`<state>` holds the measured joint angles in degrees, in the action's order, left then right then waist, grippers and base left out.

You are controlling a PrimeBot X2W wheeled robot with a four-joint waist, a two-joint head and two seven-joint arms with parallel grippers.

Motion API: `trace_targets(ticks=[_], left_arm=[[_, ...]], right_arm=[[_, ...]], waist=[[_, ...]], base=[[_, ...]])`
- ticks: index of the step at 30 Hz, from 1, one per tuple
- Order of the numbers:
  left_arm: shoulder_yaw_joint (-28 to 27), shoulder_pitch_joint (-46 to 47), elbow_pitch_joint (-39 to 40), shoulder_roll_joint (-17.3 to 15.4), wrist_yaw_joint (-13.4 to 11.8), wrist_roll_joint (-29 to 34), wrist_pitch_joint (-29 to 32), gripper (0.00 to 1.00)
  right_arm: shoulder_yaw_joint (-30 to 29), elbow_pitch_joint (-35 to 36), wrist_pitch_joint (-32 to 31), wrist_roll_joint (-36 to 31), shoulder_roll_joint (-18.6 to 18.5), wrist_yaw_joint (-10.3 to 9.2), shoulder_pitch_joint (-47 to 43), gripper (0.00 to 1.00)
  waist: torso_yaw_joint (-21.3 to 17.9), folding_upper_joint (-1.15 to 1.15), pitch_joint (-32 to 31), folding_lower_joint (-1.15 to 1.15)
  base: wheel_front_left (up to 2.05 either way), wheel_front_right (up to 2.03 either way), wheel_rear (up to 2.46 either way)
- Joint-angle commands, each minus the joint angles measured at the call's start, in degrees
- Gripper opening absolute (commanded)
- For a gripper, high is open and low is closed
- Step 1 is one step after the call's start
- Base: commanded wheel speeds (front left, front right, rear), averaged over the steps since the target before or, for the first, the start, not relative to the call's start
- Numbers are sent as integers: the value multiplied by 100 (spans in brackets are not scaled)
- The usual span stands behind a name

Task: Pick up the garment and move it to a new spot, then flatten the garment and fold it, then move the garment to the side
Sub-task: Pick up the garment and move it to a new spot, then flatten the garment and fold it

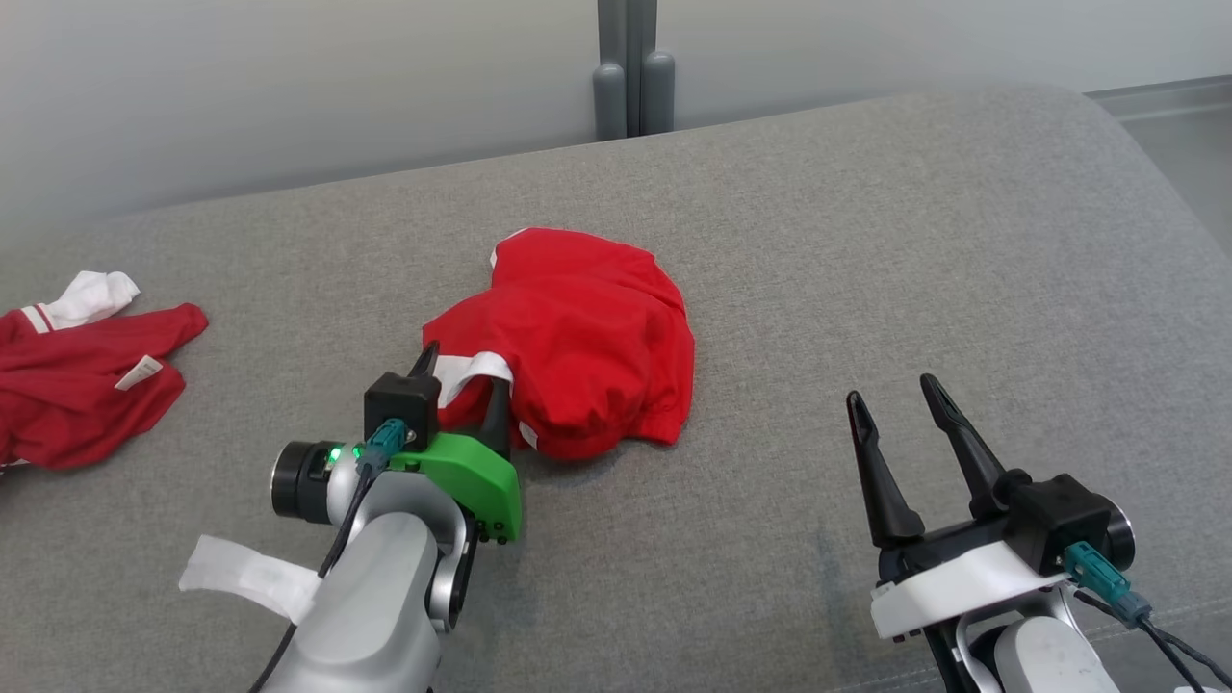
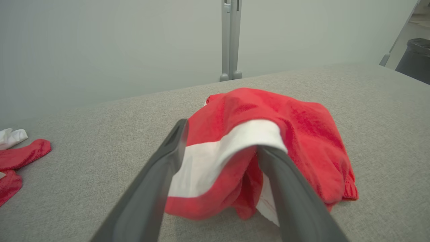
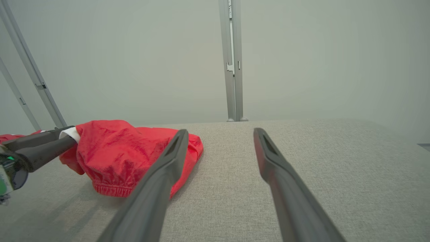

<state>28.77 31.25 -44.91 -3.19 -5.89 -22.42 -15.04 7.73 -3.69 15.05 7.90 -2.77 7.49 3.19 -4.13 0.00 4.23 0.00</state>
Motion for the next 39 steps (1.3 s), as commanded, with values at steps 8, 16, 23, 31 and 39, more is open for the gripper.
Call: trace_targets(ticks=[8, 16, 23, 31, 39], left_arm=[[-411, -750, 756, 3, 238, 103, -20, 100], [-846, -1615, 1818, 11, 292, 337, -19, 100], [-1088, -2142, 2472, 22, 339, 485, -13, 100], [-1074, -2309, 2824, 26, 326, 418, -13, 100], [-847, -2113, 3084, 27, 250, 243, -13, 100]], right_arm=[[148, -160, 20, 159, -21, 1, -114, 100], [477, -511, 19, 814, -20, 1, -73, 100], [932, -1037, 20, 1227, -22, 1, 217, 100], [1400, -1861, 19, 910, -23, 1, 860, 100], [1499, -2979, 20, -40, -25, 1, 1740, 100]], waist=[[290, 0, -200, 0], [633, 0, -202, 0], [1021, 0, -159, 0], [1502, 0, -10, 0], [2069, 0, 263, 0]], base=[[0, 0, 0], [0, 0, 0], [0, 0, 0], [0, 0, 0], [0, 0, 0]])
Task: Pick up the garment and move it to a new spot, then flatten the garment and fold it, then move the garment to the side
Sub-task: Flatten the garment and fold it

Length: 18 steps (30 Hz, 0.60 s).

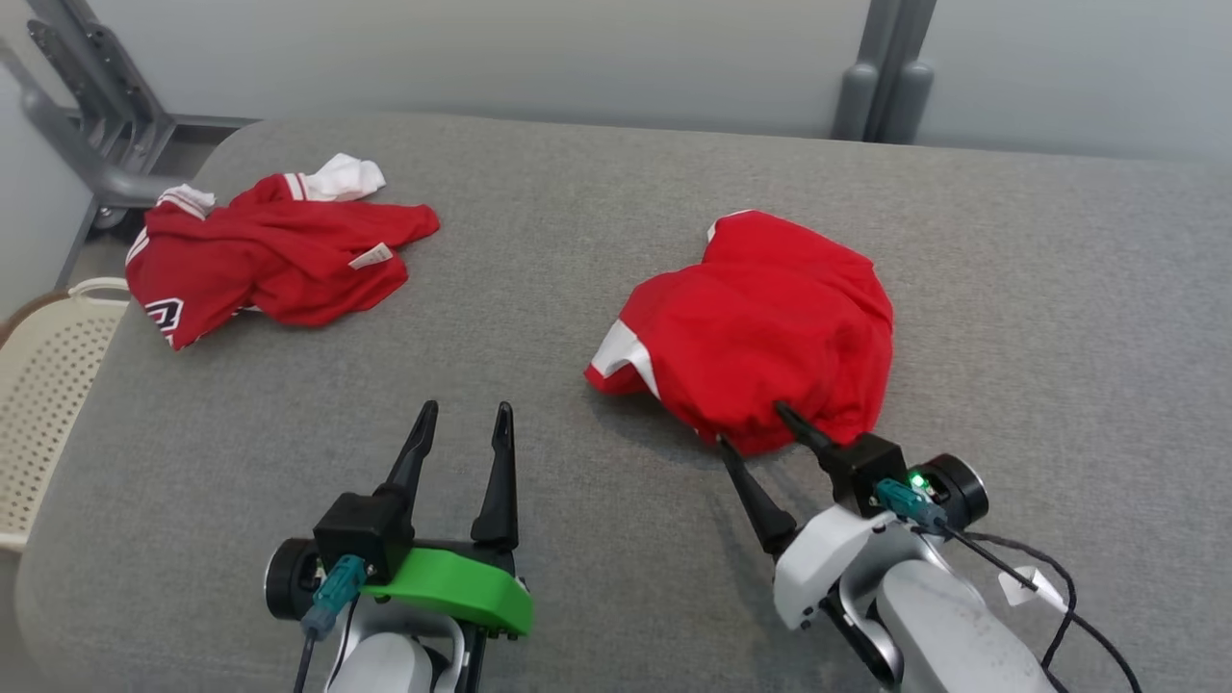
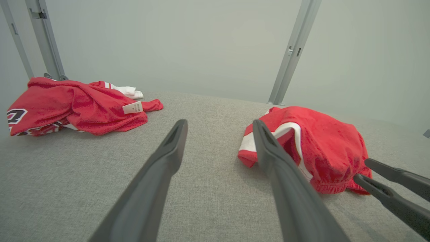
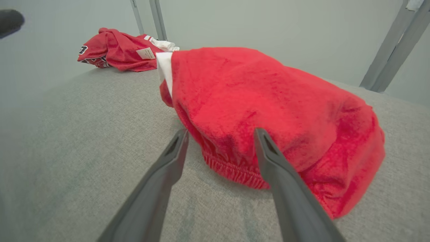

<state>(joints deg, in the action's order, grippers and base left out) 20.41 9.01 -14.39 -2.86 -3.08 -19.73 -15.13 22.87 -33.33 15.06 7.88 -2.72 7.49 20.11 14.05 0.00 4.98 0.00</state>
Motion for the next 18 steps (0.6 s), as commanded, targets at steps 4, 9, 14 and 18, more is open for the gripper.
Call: trace_targets(ticks=[4, 9, 14, 18], left_arm=[[91, 145, 134, -6, -94, -98, -4, 100], [127, 186, 216, -6, -114, -159, -4, 100], [82, 123, 264, -5, -195, -193, -4, 100], [47, 44, 242, -5, -184, -189, -4, 100]], right_arm=[[-204, -560, 18, -572, -29, 1, 349, 100], [-378, -1029, 18, -871, -31, 1, 593, 62], [-685, -1015, 18, -872, -33, 1, 650, 0], [-850, -757, 19, -789, -30, 1, 489, 0]], waist=[[473, 0, 319, 0], [624, 0, 423, 0], [576, 0, 453, 0], [345, 0, 380, 0]], base=[[0, 0, 0], [0, 0, 0], [0, 0, 0], [0, 0, 0]])
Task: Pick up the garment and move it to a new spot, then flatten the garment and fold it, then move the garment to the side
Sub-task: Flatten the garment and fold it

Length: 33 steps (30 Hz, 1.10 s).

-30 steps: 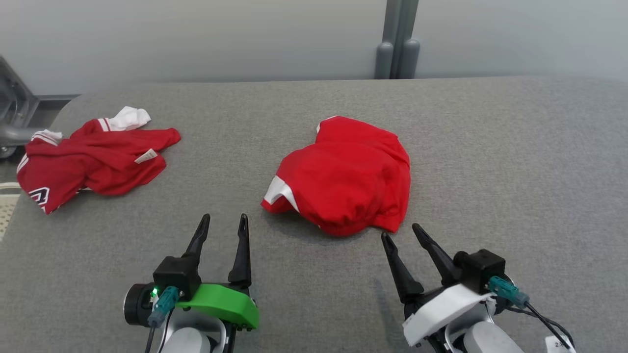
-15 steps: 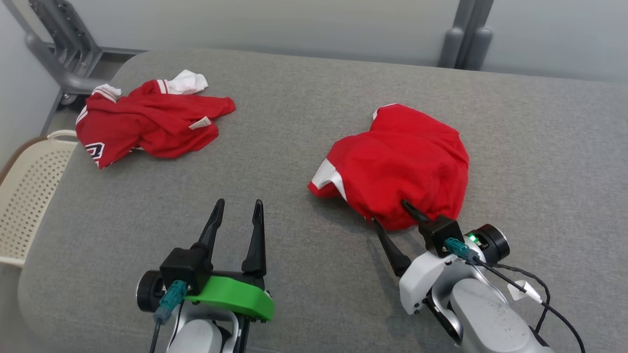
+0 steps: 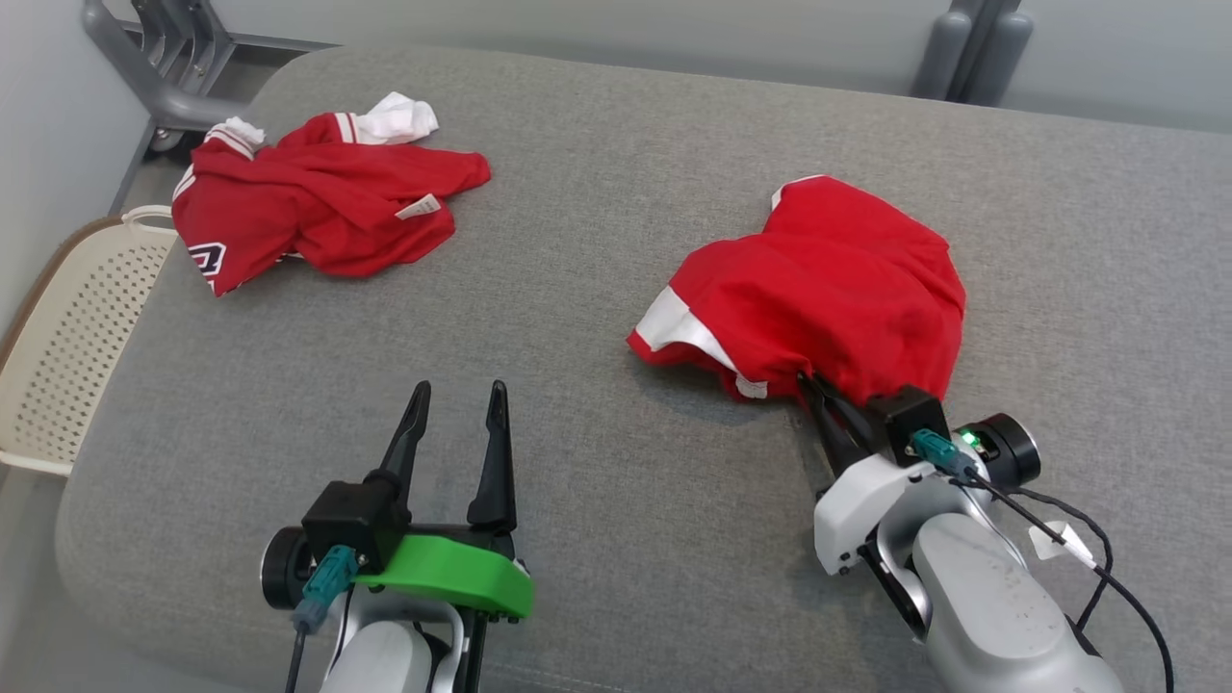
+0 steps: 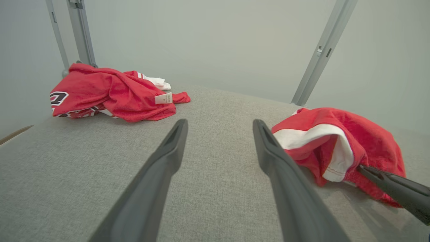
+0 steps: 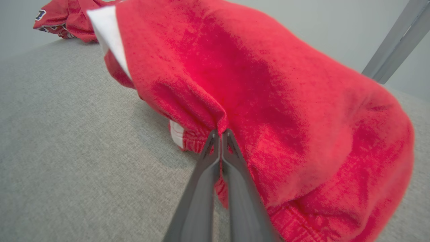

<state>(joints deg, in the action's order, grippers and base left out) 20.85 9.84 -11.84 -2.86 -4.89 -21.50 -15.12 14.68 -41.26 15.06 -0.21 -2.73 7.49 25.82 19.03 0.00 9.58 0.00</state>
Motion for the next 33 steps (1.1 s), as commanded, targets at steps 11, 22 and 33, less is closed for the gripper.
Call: trace_targets(ticks=[11, 22, 33], left_arm=[[5, -228, -49, -8, 24, 95, -5, 100], [68, -349, -82, -8, 49, 127, -5, 100], [210, -175, -186, -8, 155, 175, -5, 100]], right_arm=[[-437, 1140, 18, -48, -152, 1, -393, 0], [-331, 1313, -57, 139, -1522, 1, -348, 0], [-420, 162, -177, 336, -1953, 1, -230, 0]], waist=[[-988, 0, -400, 0], [-1268, 0, -559, 0], [-1245, 0, -284, 0]], base=[[0, 0, 0], [0, 0, 0], [0, 0, 0]])
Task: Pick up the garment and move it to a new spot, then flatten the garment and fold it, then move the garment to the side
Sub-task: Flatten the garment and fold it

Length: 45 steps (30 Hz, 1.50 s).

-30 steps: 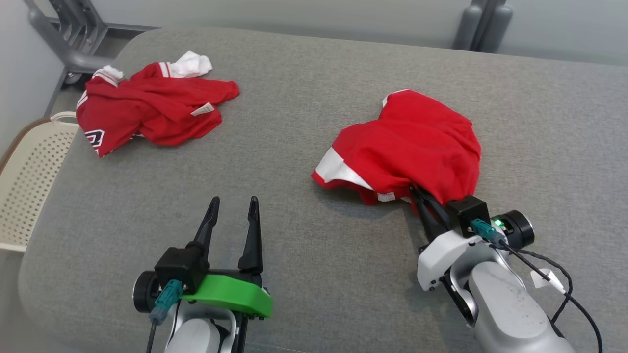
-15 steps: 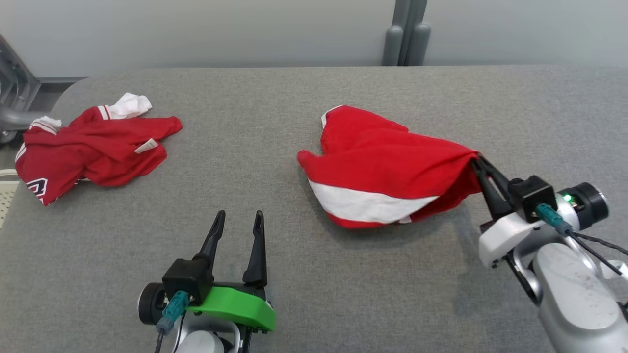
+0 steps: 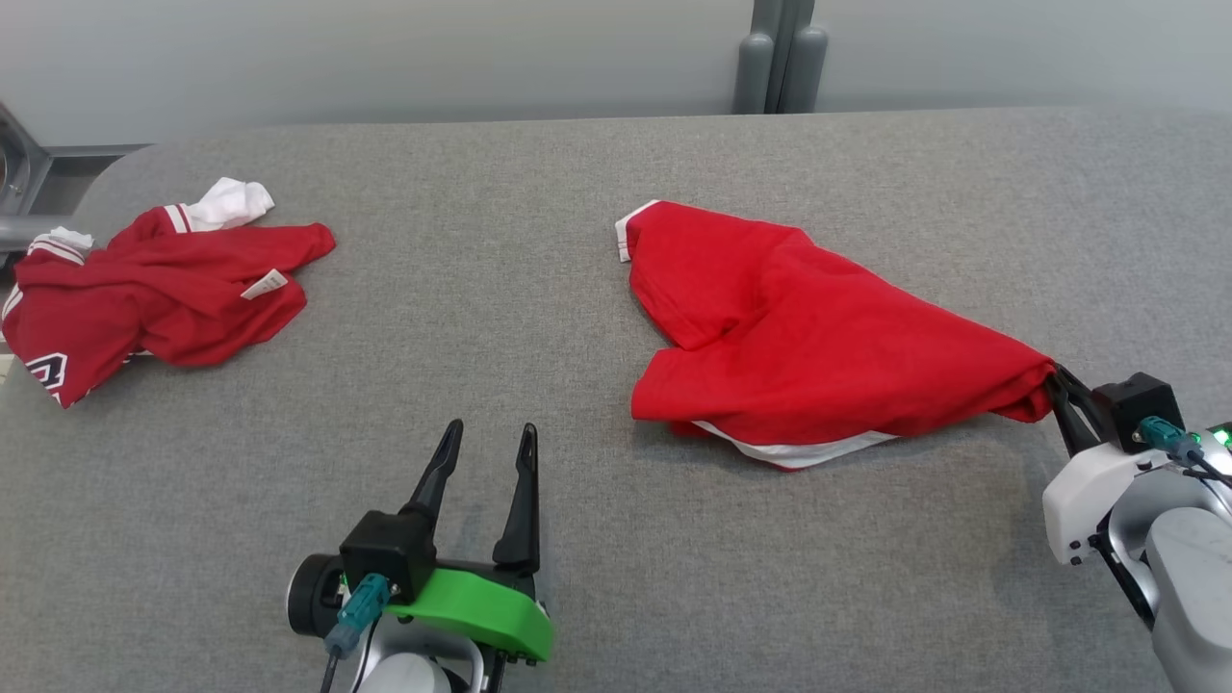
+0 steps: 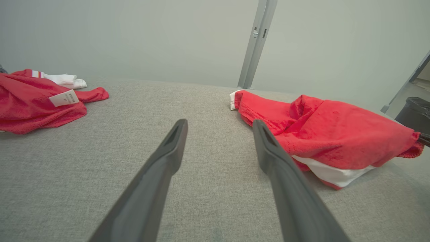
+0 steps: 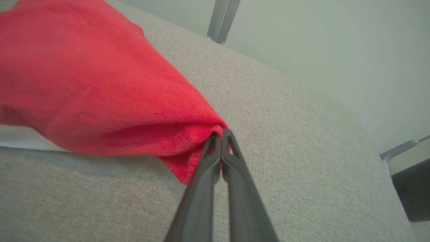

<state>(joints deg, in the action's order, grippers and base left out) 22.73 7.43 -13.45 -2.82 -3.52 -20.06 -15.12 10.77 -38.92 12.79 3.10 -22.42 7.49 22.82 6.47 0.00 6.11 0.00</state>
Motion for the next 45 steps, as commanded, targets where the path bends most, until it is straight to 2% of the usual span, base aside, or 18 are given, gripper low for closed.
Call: trace_targets(ticks=[1, 6, 7, 9, 10, 11, 21, 32, 33, 34, 45], left_arm=[[22, 65, -24, -13, 18, 31, -5, 100], [169, 167, -165, -12, 132, -21, -5, 100], [200, 183, -204, -12, 154, -37, -4, 100], [272, 199, -292, -13, 213, -46, -5, 100], [292, 214, -333, -13, 235, -62, -4, 100], [326, 228, -383, -13, 255, -98, -5, 100], [595, 386, -991, -13, 407, -208, -5, 100], [582, 903, -1849, -16, 429, -99, -5, 100], [577, 950, -1907, -14, 426, -79, -5, 100], [558, 1105, -2049, -16, 426, -61, -5, 100], [500, 1206, -1938, -17, 459, 82, -5, 100]], right_arm=[[-29, -72, 50, 4, 15, 1, 70, 0], [-182, -639, 199, -165, 219, 1, 207, 0], [-214, -688, 214, -185, 254, 1, 242, 5], [-268, -750, 233, -202, 332, 1, 275, 44], [-297, -757, 242, -211, 362, 1, 287, 94], [-319, -730, 240, -223, 386, 0, 304, 100], [-723, 547, 244, -64, 566, 1, -406, 100], [-1315, 2200, 244, -31, 1129, 1, -1237, 100], [-1345, 2329, 244, -48, 1198, 1, -1284, 100], [-1413, 2764, 244, -77, 1420, 1, -1429, 100], [-1438, 3336, 245, -76, 1756, 1, -1660, 100]], waist=[[11, 0, 63, 0], [-13, 0, 173, 0], [-29, 0, 181, 0], [-78, 0, 185, 0], [-107, 0, 180, 0], [-143, 0, 168, 0], [-586, 0, -13, 0], [-1198, 0, 13, 0], [-1243, 0, 22, 0], [-1392, 0, 65, 0], [-1513, 0, 92, 0]], base=[[0, 0, 0], [0, 0, 0], [0, 0, 0], [0, 0, 0], [0, 0, 0], [0, 0, 0], [0, 0, 0], [0, 0, 0], [0, 0, 0], [0, 0, 0], [0, 0, 0]])
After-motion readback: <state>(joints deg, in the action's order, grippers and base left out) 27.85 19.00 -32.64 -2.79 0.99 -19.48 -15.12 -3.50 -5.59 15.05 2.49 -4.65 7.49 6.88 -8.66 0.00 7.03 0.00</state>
